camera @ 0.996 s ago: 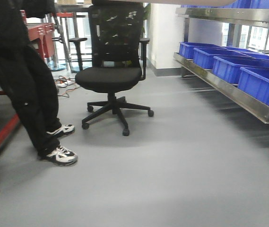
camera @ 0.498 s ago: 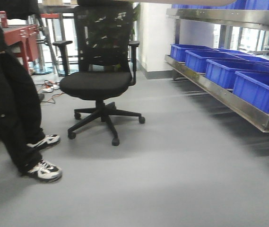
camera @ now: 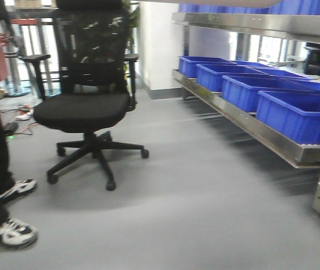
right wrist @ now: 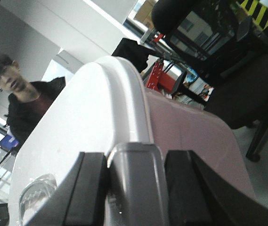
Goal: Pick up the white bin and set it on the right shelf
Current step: 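Carry the bin with both grippers up to the steel shelf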
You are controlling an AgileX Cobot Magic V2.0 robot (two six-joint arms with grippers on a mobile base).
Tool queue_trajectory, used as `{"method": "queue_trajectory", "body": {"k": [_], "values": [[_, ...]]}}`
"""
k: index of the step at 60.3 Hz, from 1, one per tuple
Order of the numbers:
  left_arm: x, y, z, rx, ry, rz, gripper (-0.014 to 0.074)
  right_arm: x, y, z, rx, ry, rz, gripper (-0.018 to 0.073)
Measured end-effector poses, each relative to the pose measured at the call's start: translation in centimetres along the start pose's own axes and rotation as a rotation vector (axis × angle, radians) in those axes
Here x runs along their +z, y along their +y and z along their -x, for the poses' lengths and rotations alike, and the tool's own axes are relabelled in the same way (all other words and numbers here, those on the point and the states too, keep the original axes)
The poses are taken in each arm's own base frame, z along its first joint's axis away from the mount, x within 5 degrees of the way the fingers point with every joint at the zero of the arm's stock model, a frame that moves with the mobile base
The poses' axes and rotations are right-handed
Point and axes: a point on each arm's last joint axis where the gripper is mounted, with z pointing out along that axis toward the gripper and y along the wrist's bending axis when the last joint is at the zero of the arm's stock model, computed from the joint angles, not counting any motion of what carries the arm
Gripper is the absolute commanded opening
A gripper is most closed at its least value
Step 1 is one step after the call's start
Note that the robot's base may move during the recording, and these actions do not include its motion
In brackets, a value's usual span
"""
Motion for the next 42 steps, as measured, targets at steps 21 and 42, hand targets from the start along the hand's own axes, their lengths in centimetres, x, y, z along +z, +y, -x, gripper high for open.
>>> {"method": "queue_trajectory", "body": {"k": [21,42], "values": [[0.00,-0.01,-0.01,0.000,0.001,-0.001,-0.0125,0.00,0.00,0.00,0.000,0.000,-0.001,0.0091],[0.00,-0.01,-0.01,0.000,0.002,-0.002,-0.0125,0.00,-0.02,0.02,0.000,-0.002,-0.002,0.0091]]}}
